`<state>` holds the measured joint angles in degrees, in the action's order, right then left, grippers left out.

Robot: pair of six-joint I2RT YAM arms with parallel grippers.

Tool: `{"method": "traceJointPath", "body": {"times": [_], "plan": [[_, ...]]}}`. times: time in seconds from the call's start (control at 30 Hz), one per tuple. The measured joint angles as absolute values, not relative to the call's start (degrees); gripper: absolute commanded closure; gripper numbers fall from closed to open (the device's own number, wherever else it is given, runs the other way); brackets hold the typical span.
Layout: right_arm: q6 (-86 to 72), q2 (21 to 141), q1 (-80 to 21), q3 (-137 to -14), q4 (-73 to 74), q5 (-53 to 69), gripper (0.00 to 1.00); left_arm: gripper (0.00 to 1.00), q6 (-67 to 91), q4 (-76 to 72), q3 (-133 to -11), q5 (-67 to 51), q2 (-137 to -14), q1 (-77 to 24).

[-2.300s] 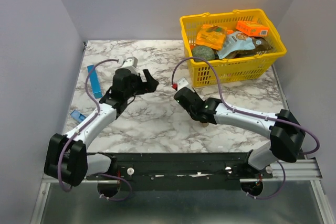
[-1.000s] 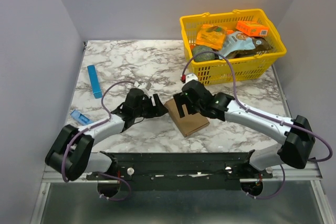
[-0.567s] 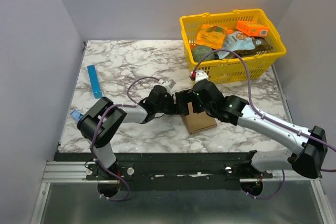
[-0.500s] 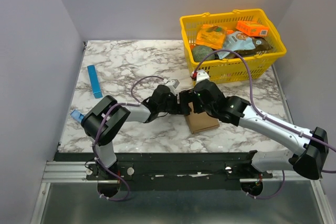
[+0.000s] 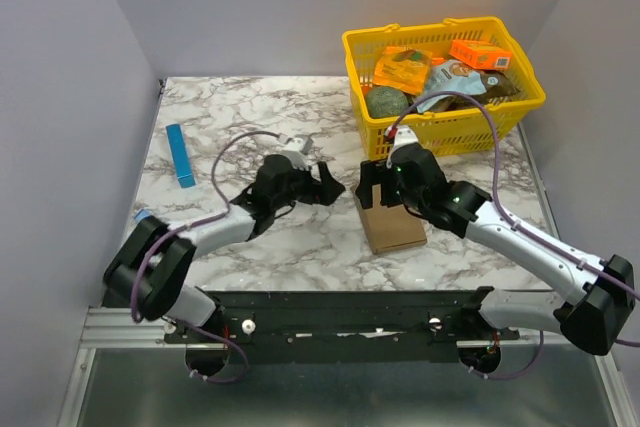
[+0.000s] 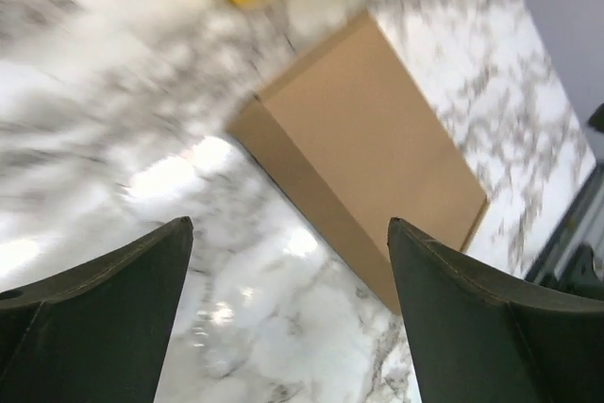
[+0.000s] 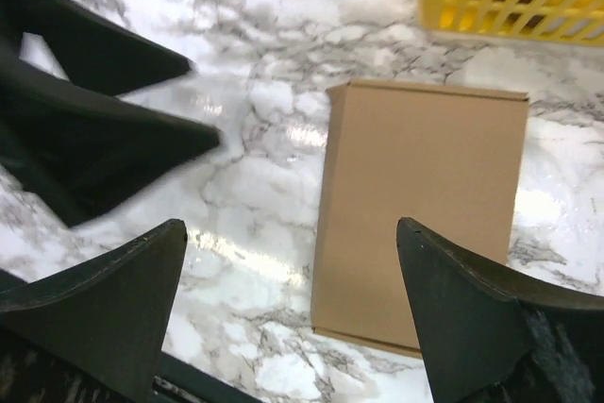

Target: Fold the paper box

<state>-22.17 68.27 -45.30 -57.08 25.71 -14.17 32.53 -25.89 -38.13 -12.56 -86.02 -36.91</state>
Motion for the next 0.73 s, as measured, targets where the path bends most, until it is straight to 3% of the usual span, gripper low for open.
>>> {"method": "traceJointPath", "body": {"times": [0.33, 0.47, 0.73], "plan": [[-22.5, 56.0, -19.1, -52.8, 17.7, -5.9, 0.00, 0.01, 28.8, -8.6, -39.7, -2.7, -60.6, -11.0], [-21.1, 48.4, -13.5, -51.3, 16.4, -6.6, 0.00, 0.01, 26.0, 1.4, -45.6, 1.4, -54.1, -10.5], [-17.1, 42.4, -12.3, -50.7, 15.0, -9.3, 0.00, 0.01, 23.7, 13.3, -52.4, 6.4, -48.9, -10.5]]}}
